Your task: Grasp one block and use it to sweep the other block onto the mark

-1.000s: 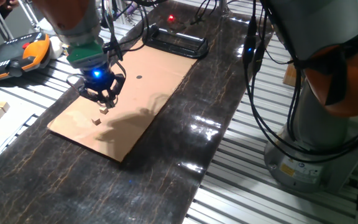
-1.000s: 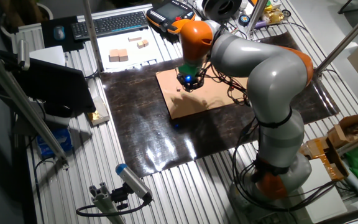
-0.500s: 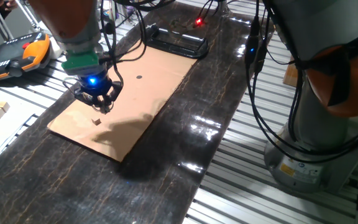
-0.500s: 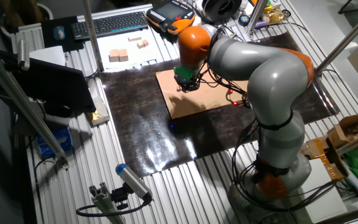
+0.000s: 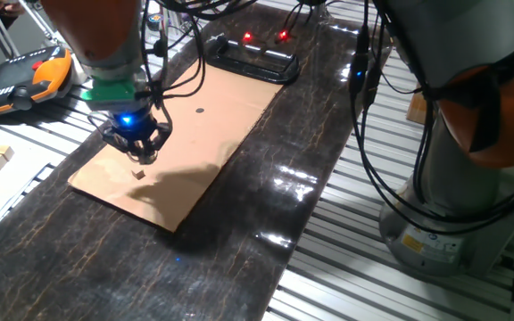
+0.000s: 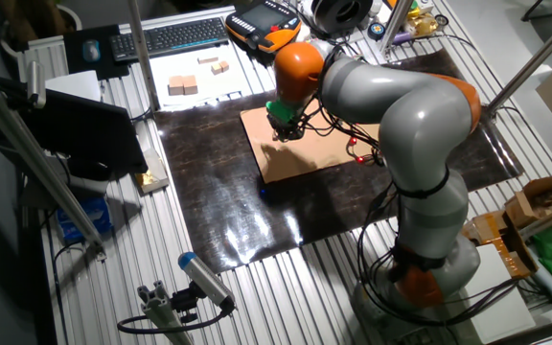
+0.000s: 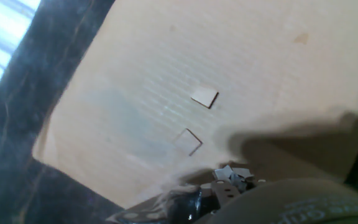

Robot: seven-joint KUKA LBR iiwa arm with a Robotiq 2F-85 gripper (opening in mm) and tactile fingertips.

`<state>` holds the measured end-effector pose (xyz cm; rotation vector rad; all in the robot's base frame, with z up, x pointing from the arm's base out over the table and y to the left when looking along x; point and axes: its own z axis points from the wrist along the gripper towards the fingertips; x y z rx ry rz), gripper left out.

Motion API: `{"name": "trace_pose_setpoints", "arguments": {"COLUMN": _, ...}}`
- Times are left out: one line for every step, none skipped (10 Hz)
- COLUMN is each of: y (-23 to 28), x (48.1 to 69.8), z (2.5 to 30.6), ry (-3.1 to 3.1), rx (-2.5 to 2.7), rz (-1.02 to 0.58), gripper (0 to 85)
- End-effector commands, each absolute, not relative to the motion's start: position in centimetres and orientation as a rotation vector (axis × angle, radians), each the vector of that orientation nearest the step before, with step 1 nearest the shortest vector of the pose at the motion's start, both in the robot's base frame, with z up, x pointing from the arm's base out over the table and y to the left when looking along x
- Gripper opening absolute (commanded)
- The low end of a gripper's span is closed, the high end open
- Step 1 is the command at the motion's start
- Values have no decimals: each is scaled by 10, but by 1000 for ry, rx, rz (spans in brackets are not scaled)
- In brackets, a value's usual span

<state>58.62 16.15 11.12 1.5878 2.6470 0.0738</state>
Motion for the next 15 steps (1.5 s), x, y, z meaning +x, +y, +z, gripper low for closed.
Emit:
{"name": "trace_pose_setpoints", "arguments": {"y": 162, "x": 587, "z": 109, "ry": 2435, "rx": 1881, "rz": 76, "gripper": 7}}
{"name": "trace_pose_setpoints", "arguments": {"y": 161, "x": 588, "z": 109, "ry": 2426, "rx": 1898, "rz": 73, "gripper": 7}}
{"name": "trace_pose_setpoints", "arguments": {"y": 161, "x": 589, "z": 110, "ry": 2413, "rx": 1908, "rz": 55, "gripper": 7}}
{"name": "trace_pose_setpoints", "arguments": {"y": 162, "x": 591, "z": 110, "ry": 2385, "rx": 1933, "rz": 38, "gripper": 7}}
{"name": "trace_pose_setpoints", "arguments": {"y": 164, "x": 595, "z": 108, "ry": 2366, "rx": 1954, "rz": 10, "gripper": 7}}
{"name": "trace_pose_setpoints", "arguments": {"y": 163, "x": 596, "z": 104, "ry": 2352, "rx": 1969, "rz": -3, "gripper": 7}}
{"name": "trace_pose_setpoints", "arguments": {"y": 164, "x": 598, "z": 100, "ry": 2339, "rx": 1980, "rz": -14, "gripper": 7}}
{"name": "trace_pose_setpoints", "arguments": {"y": 164, "x": 599, "z": 97, "ry": 2334, "rx": 1985, "rz": -19, "gripper": 7}}
{"name": "trace_pose_setpoints", "arguments": {"y": 164, "x": 601, "z": 94, "ry": 2332, "rx": 1993, "rz": -26, "gripper": 7}}
{"name": "trace_pose_setpoints", "arguments": {"y": 164, "x": 602, "z": 90, "ry": 2330, "rx": 1997, "rz": -31, "gripper": 7}}
{"name": "trace_pose_setpoints", "arguments": {"y": 164, "x": 603, "z": 87, "ry": 2329, "rx": 2000, "rz": -33, "gripper": 7}}
{"name": "trace_pose_setpoints", "arguments": {"y": 164, "x": 604, "z": 83, "ry": 2327, "rx": 2001, "rz": -31, "gripper": 7}}
{"name": "trace_pose_setpoints", "arguments": {"y": 164, "x": 606, "z": 81, "ry": 2326, "rx": 2000, "rz": -29, "gripper": 7}}
{"name": "trace_pose_setpoints", "arguments": {"y": 165, "x": 607, "z": 80, "ry": 2327, "rx": 2004, "rz": -27, "gripper": 7}}
{"name": "trace_pose_setpoints", "arguments": {"y": 165, "x": 608, "z": 79, "ry": 2332, "rx": 2012, "rz": -15, "gripper": 7}}
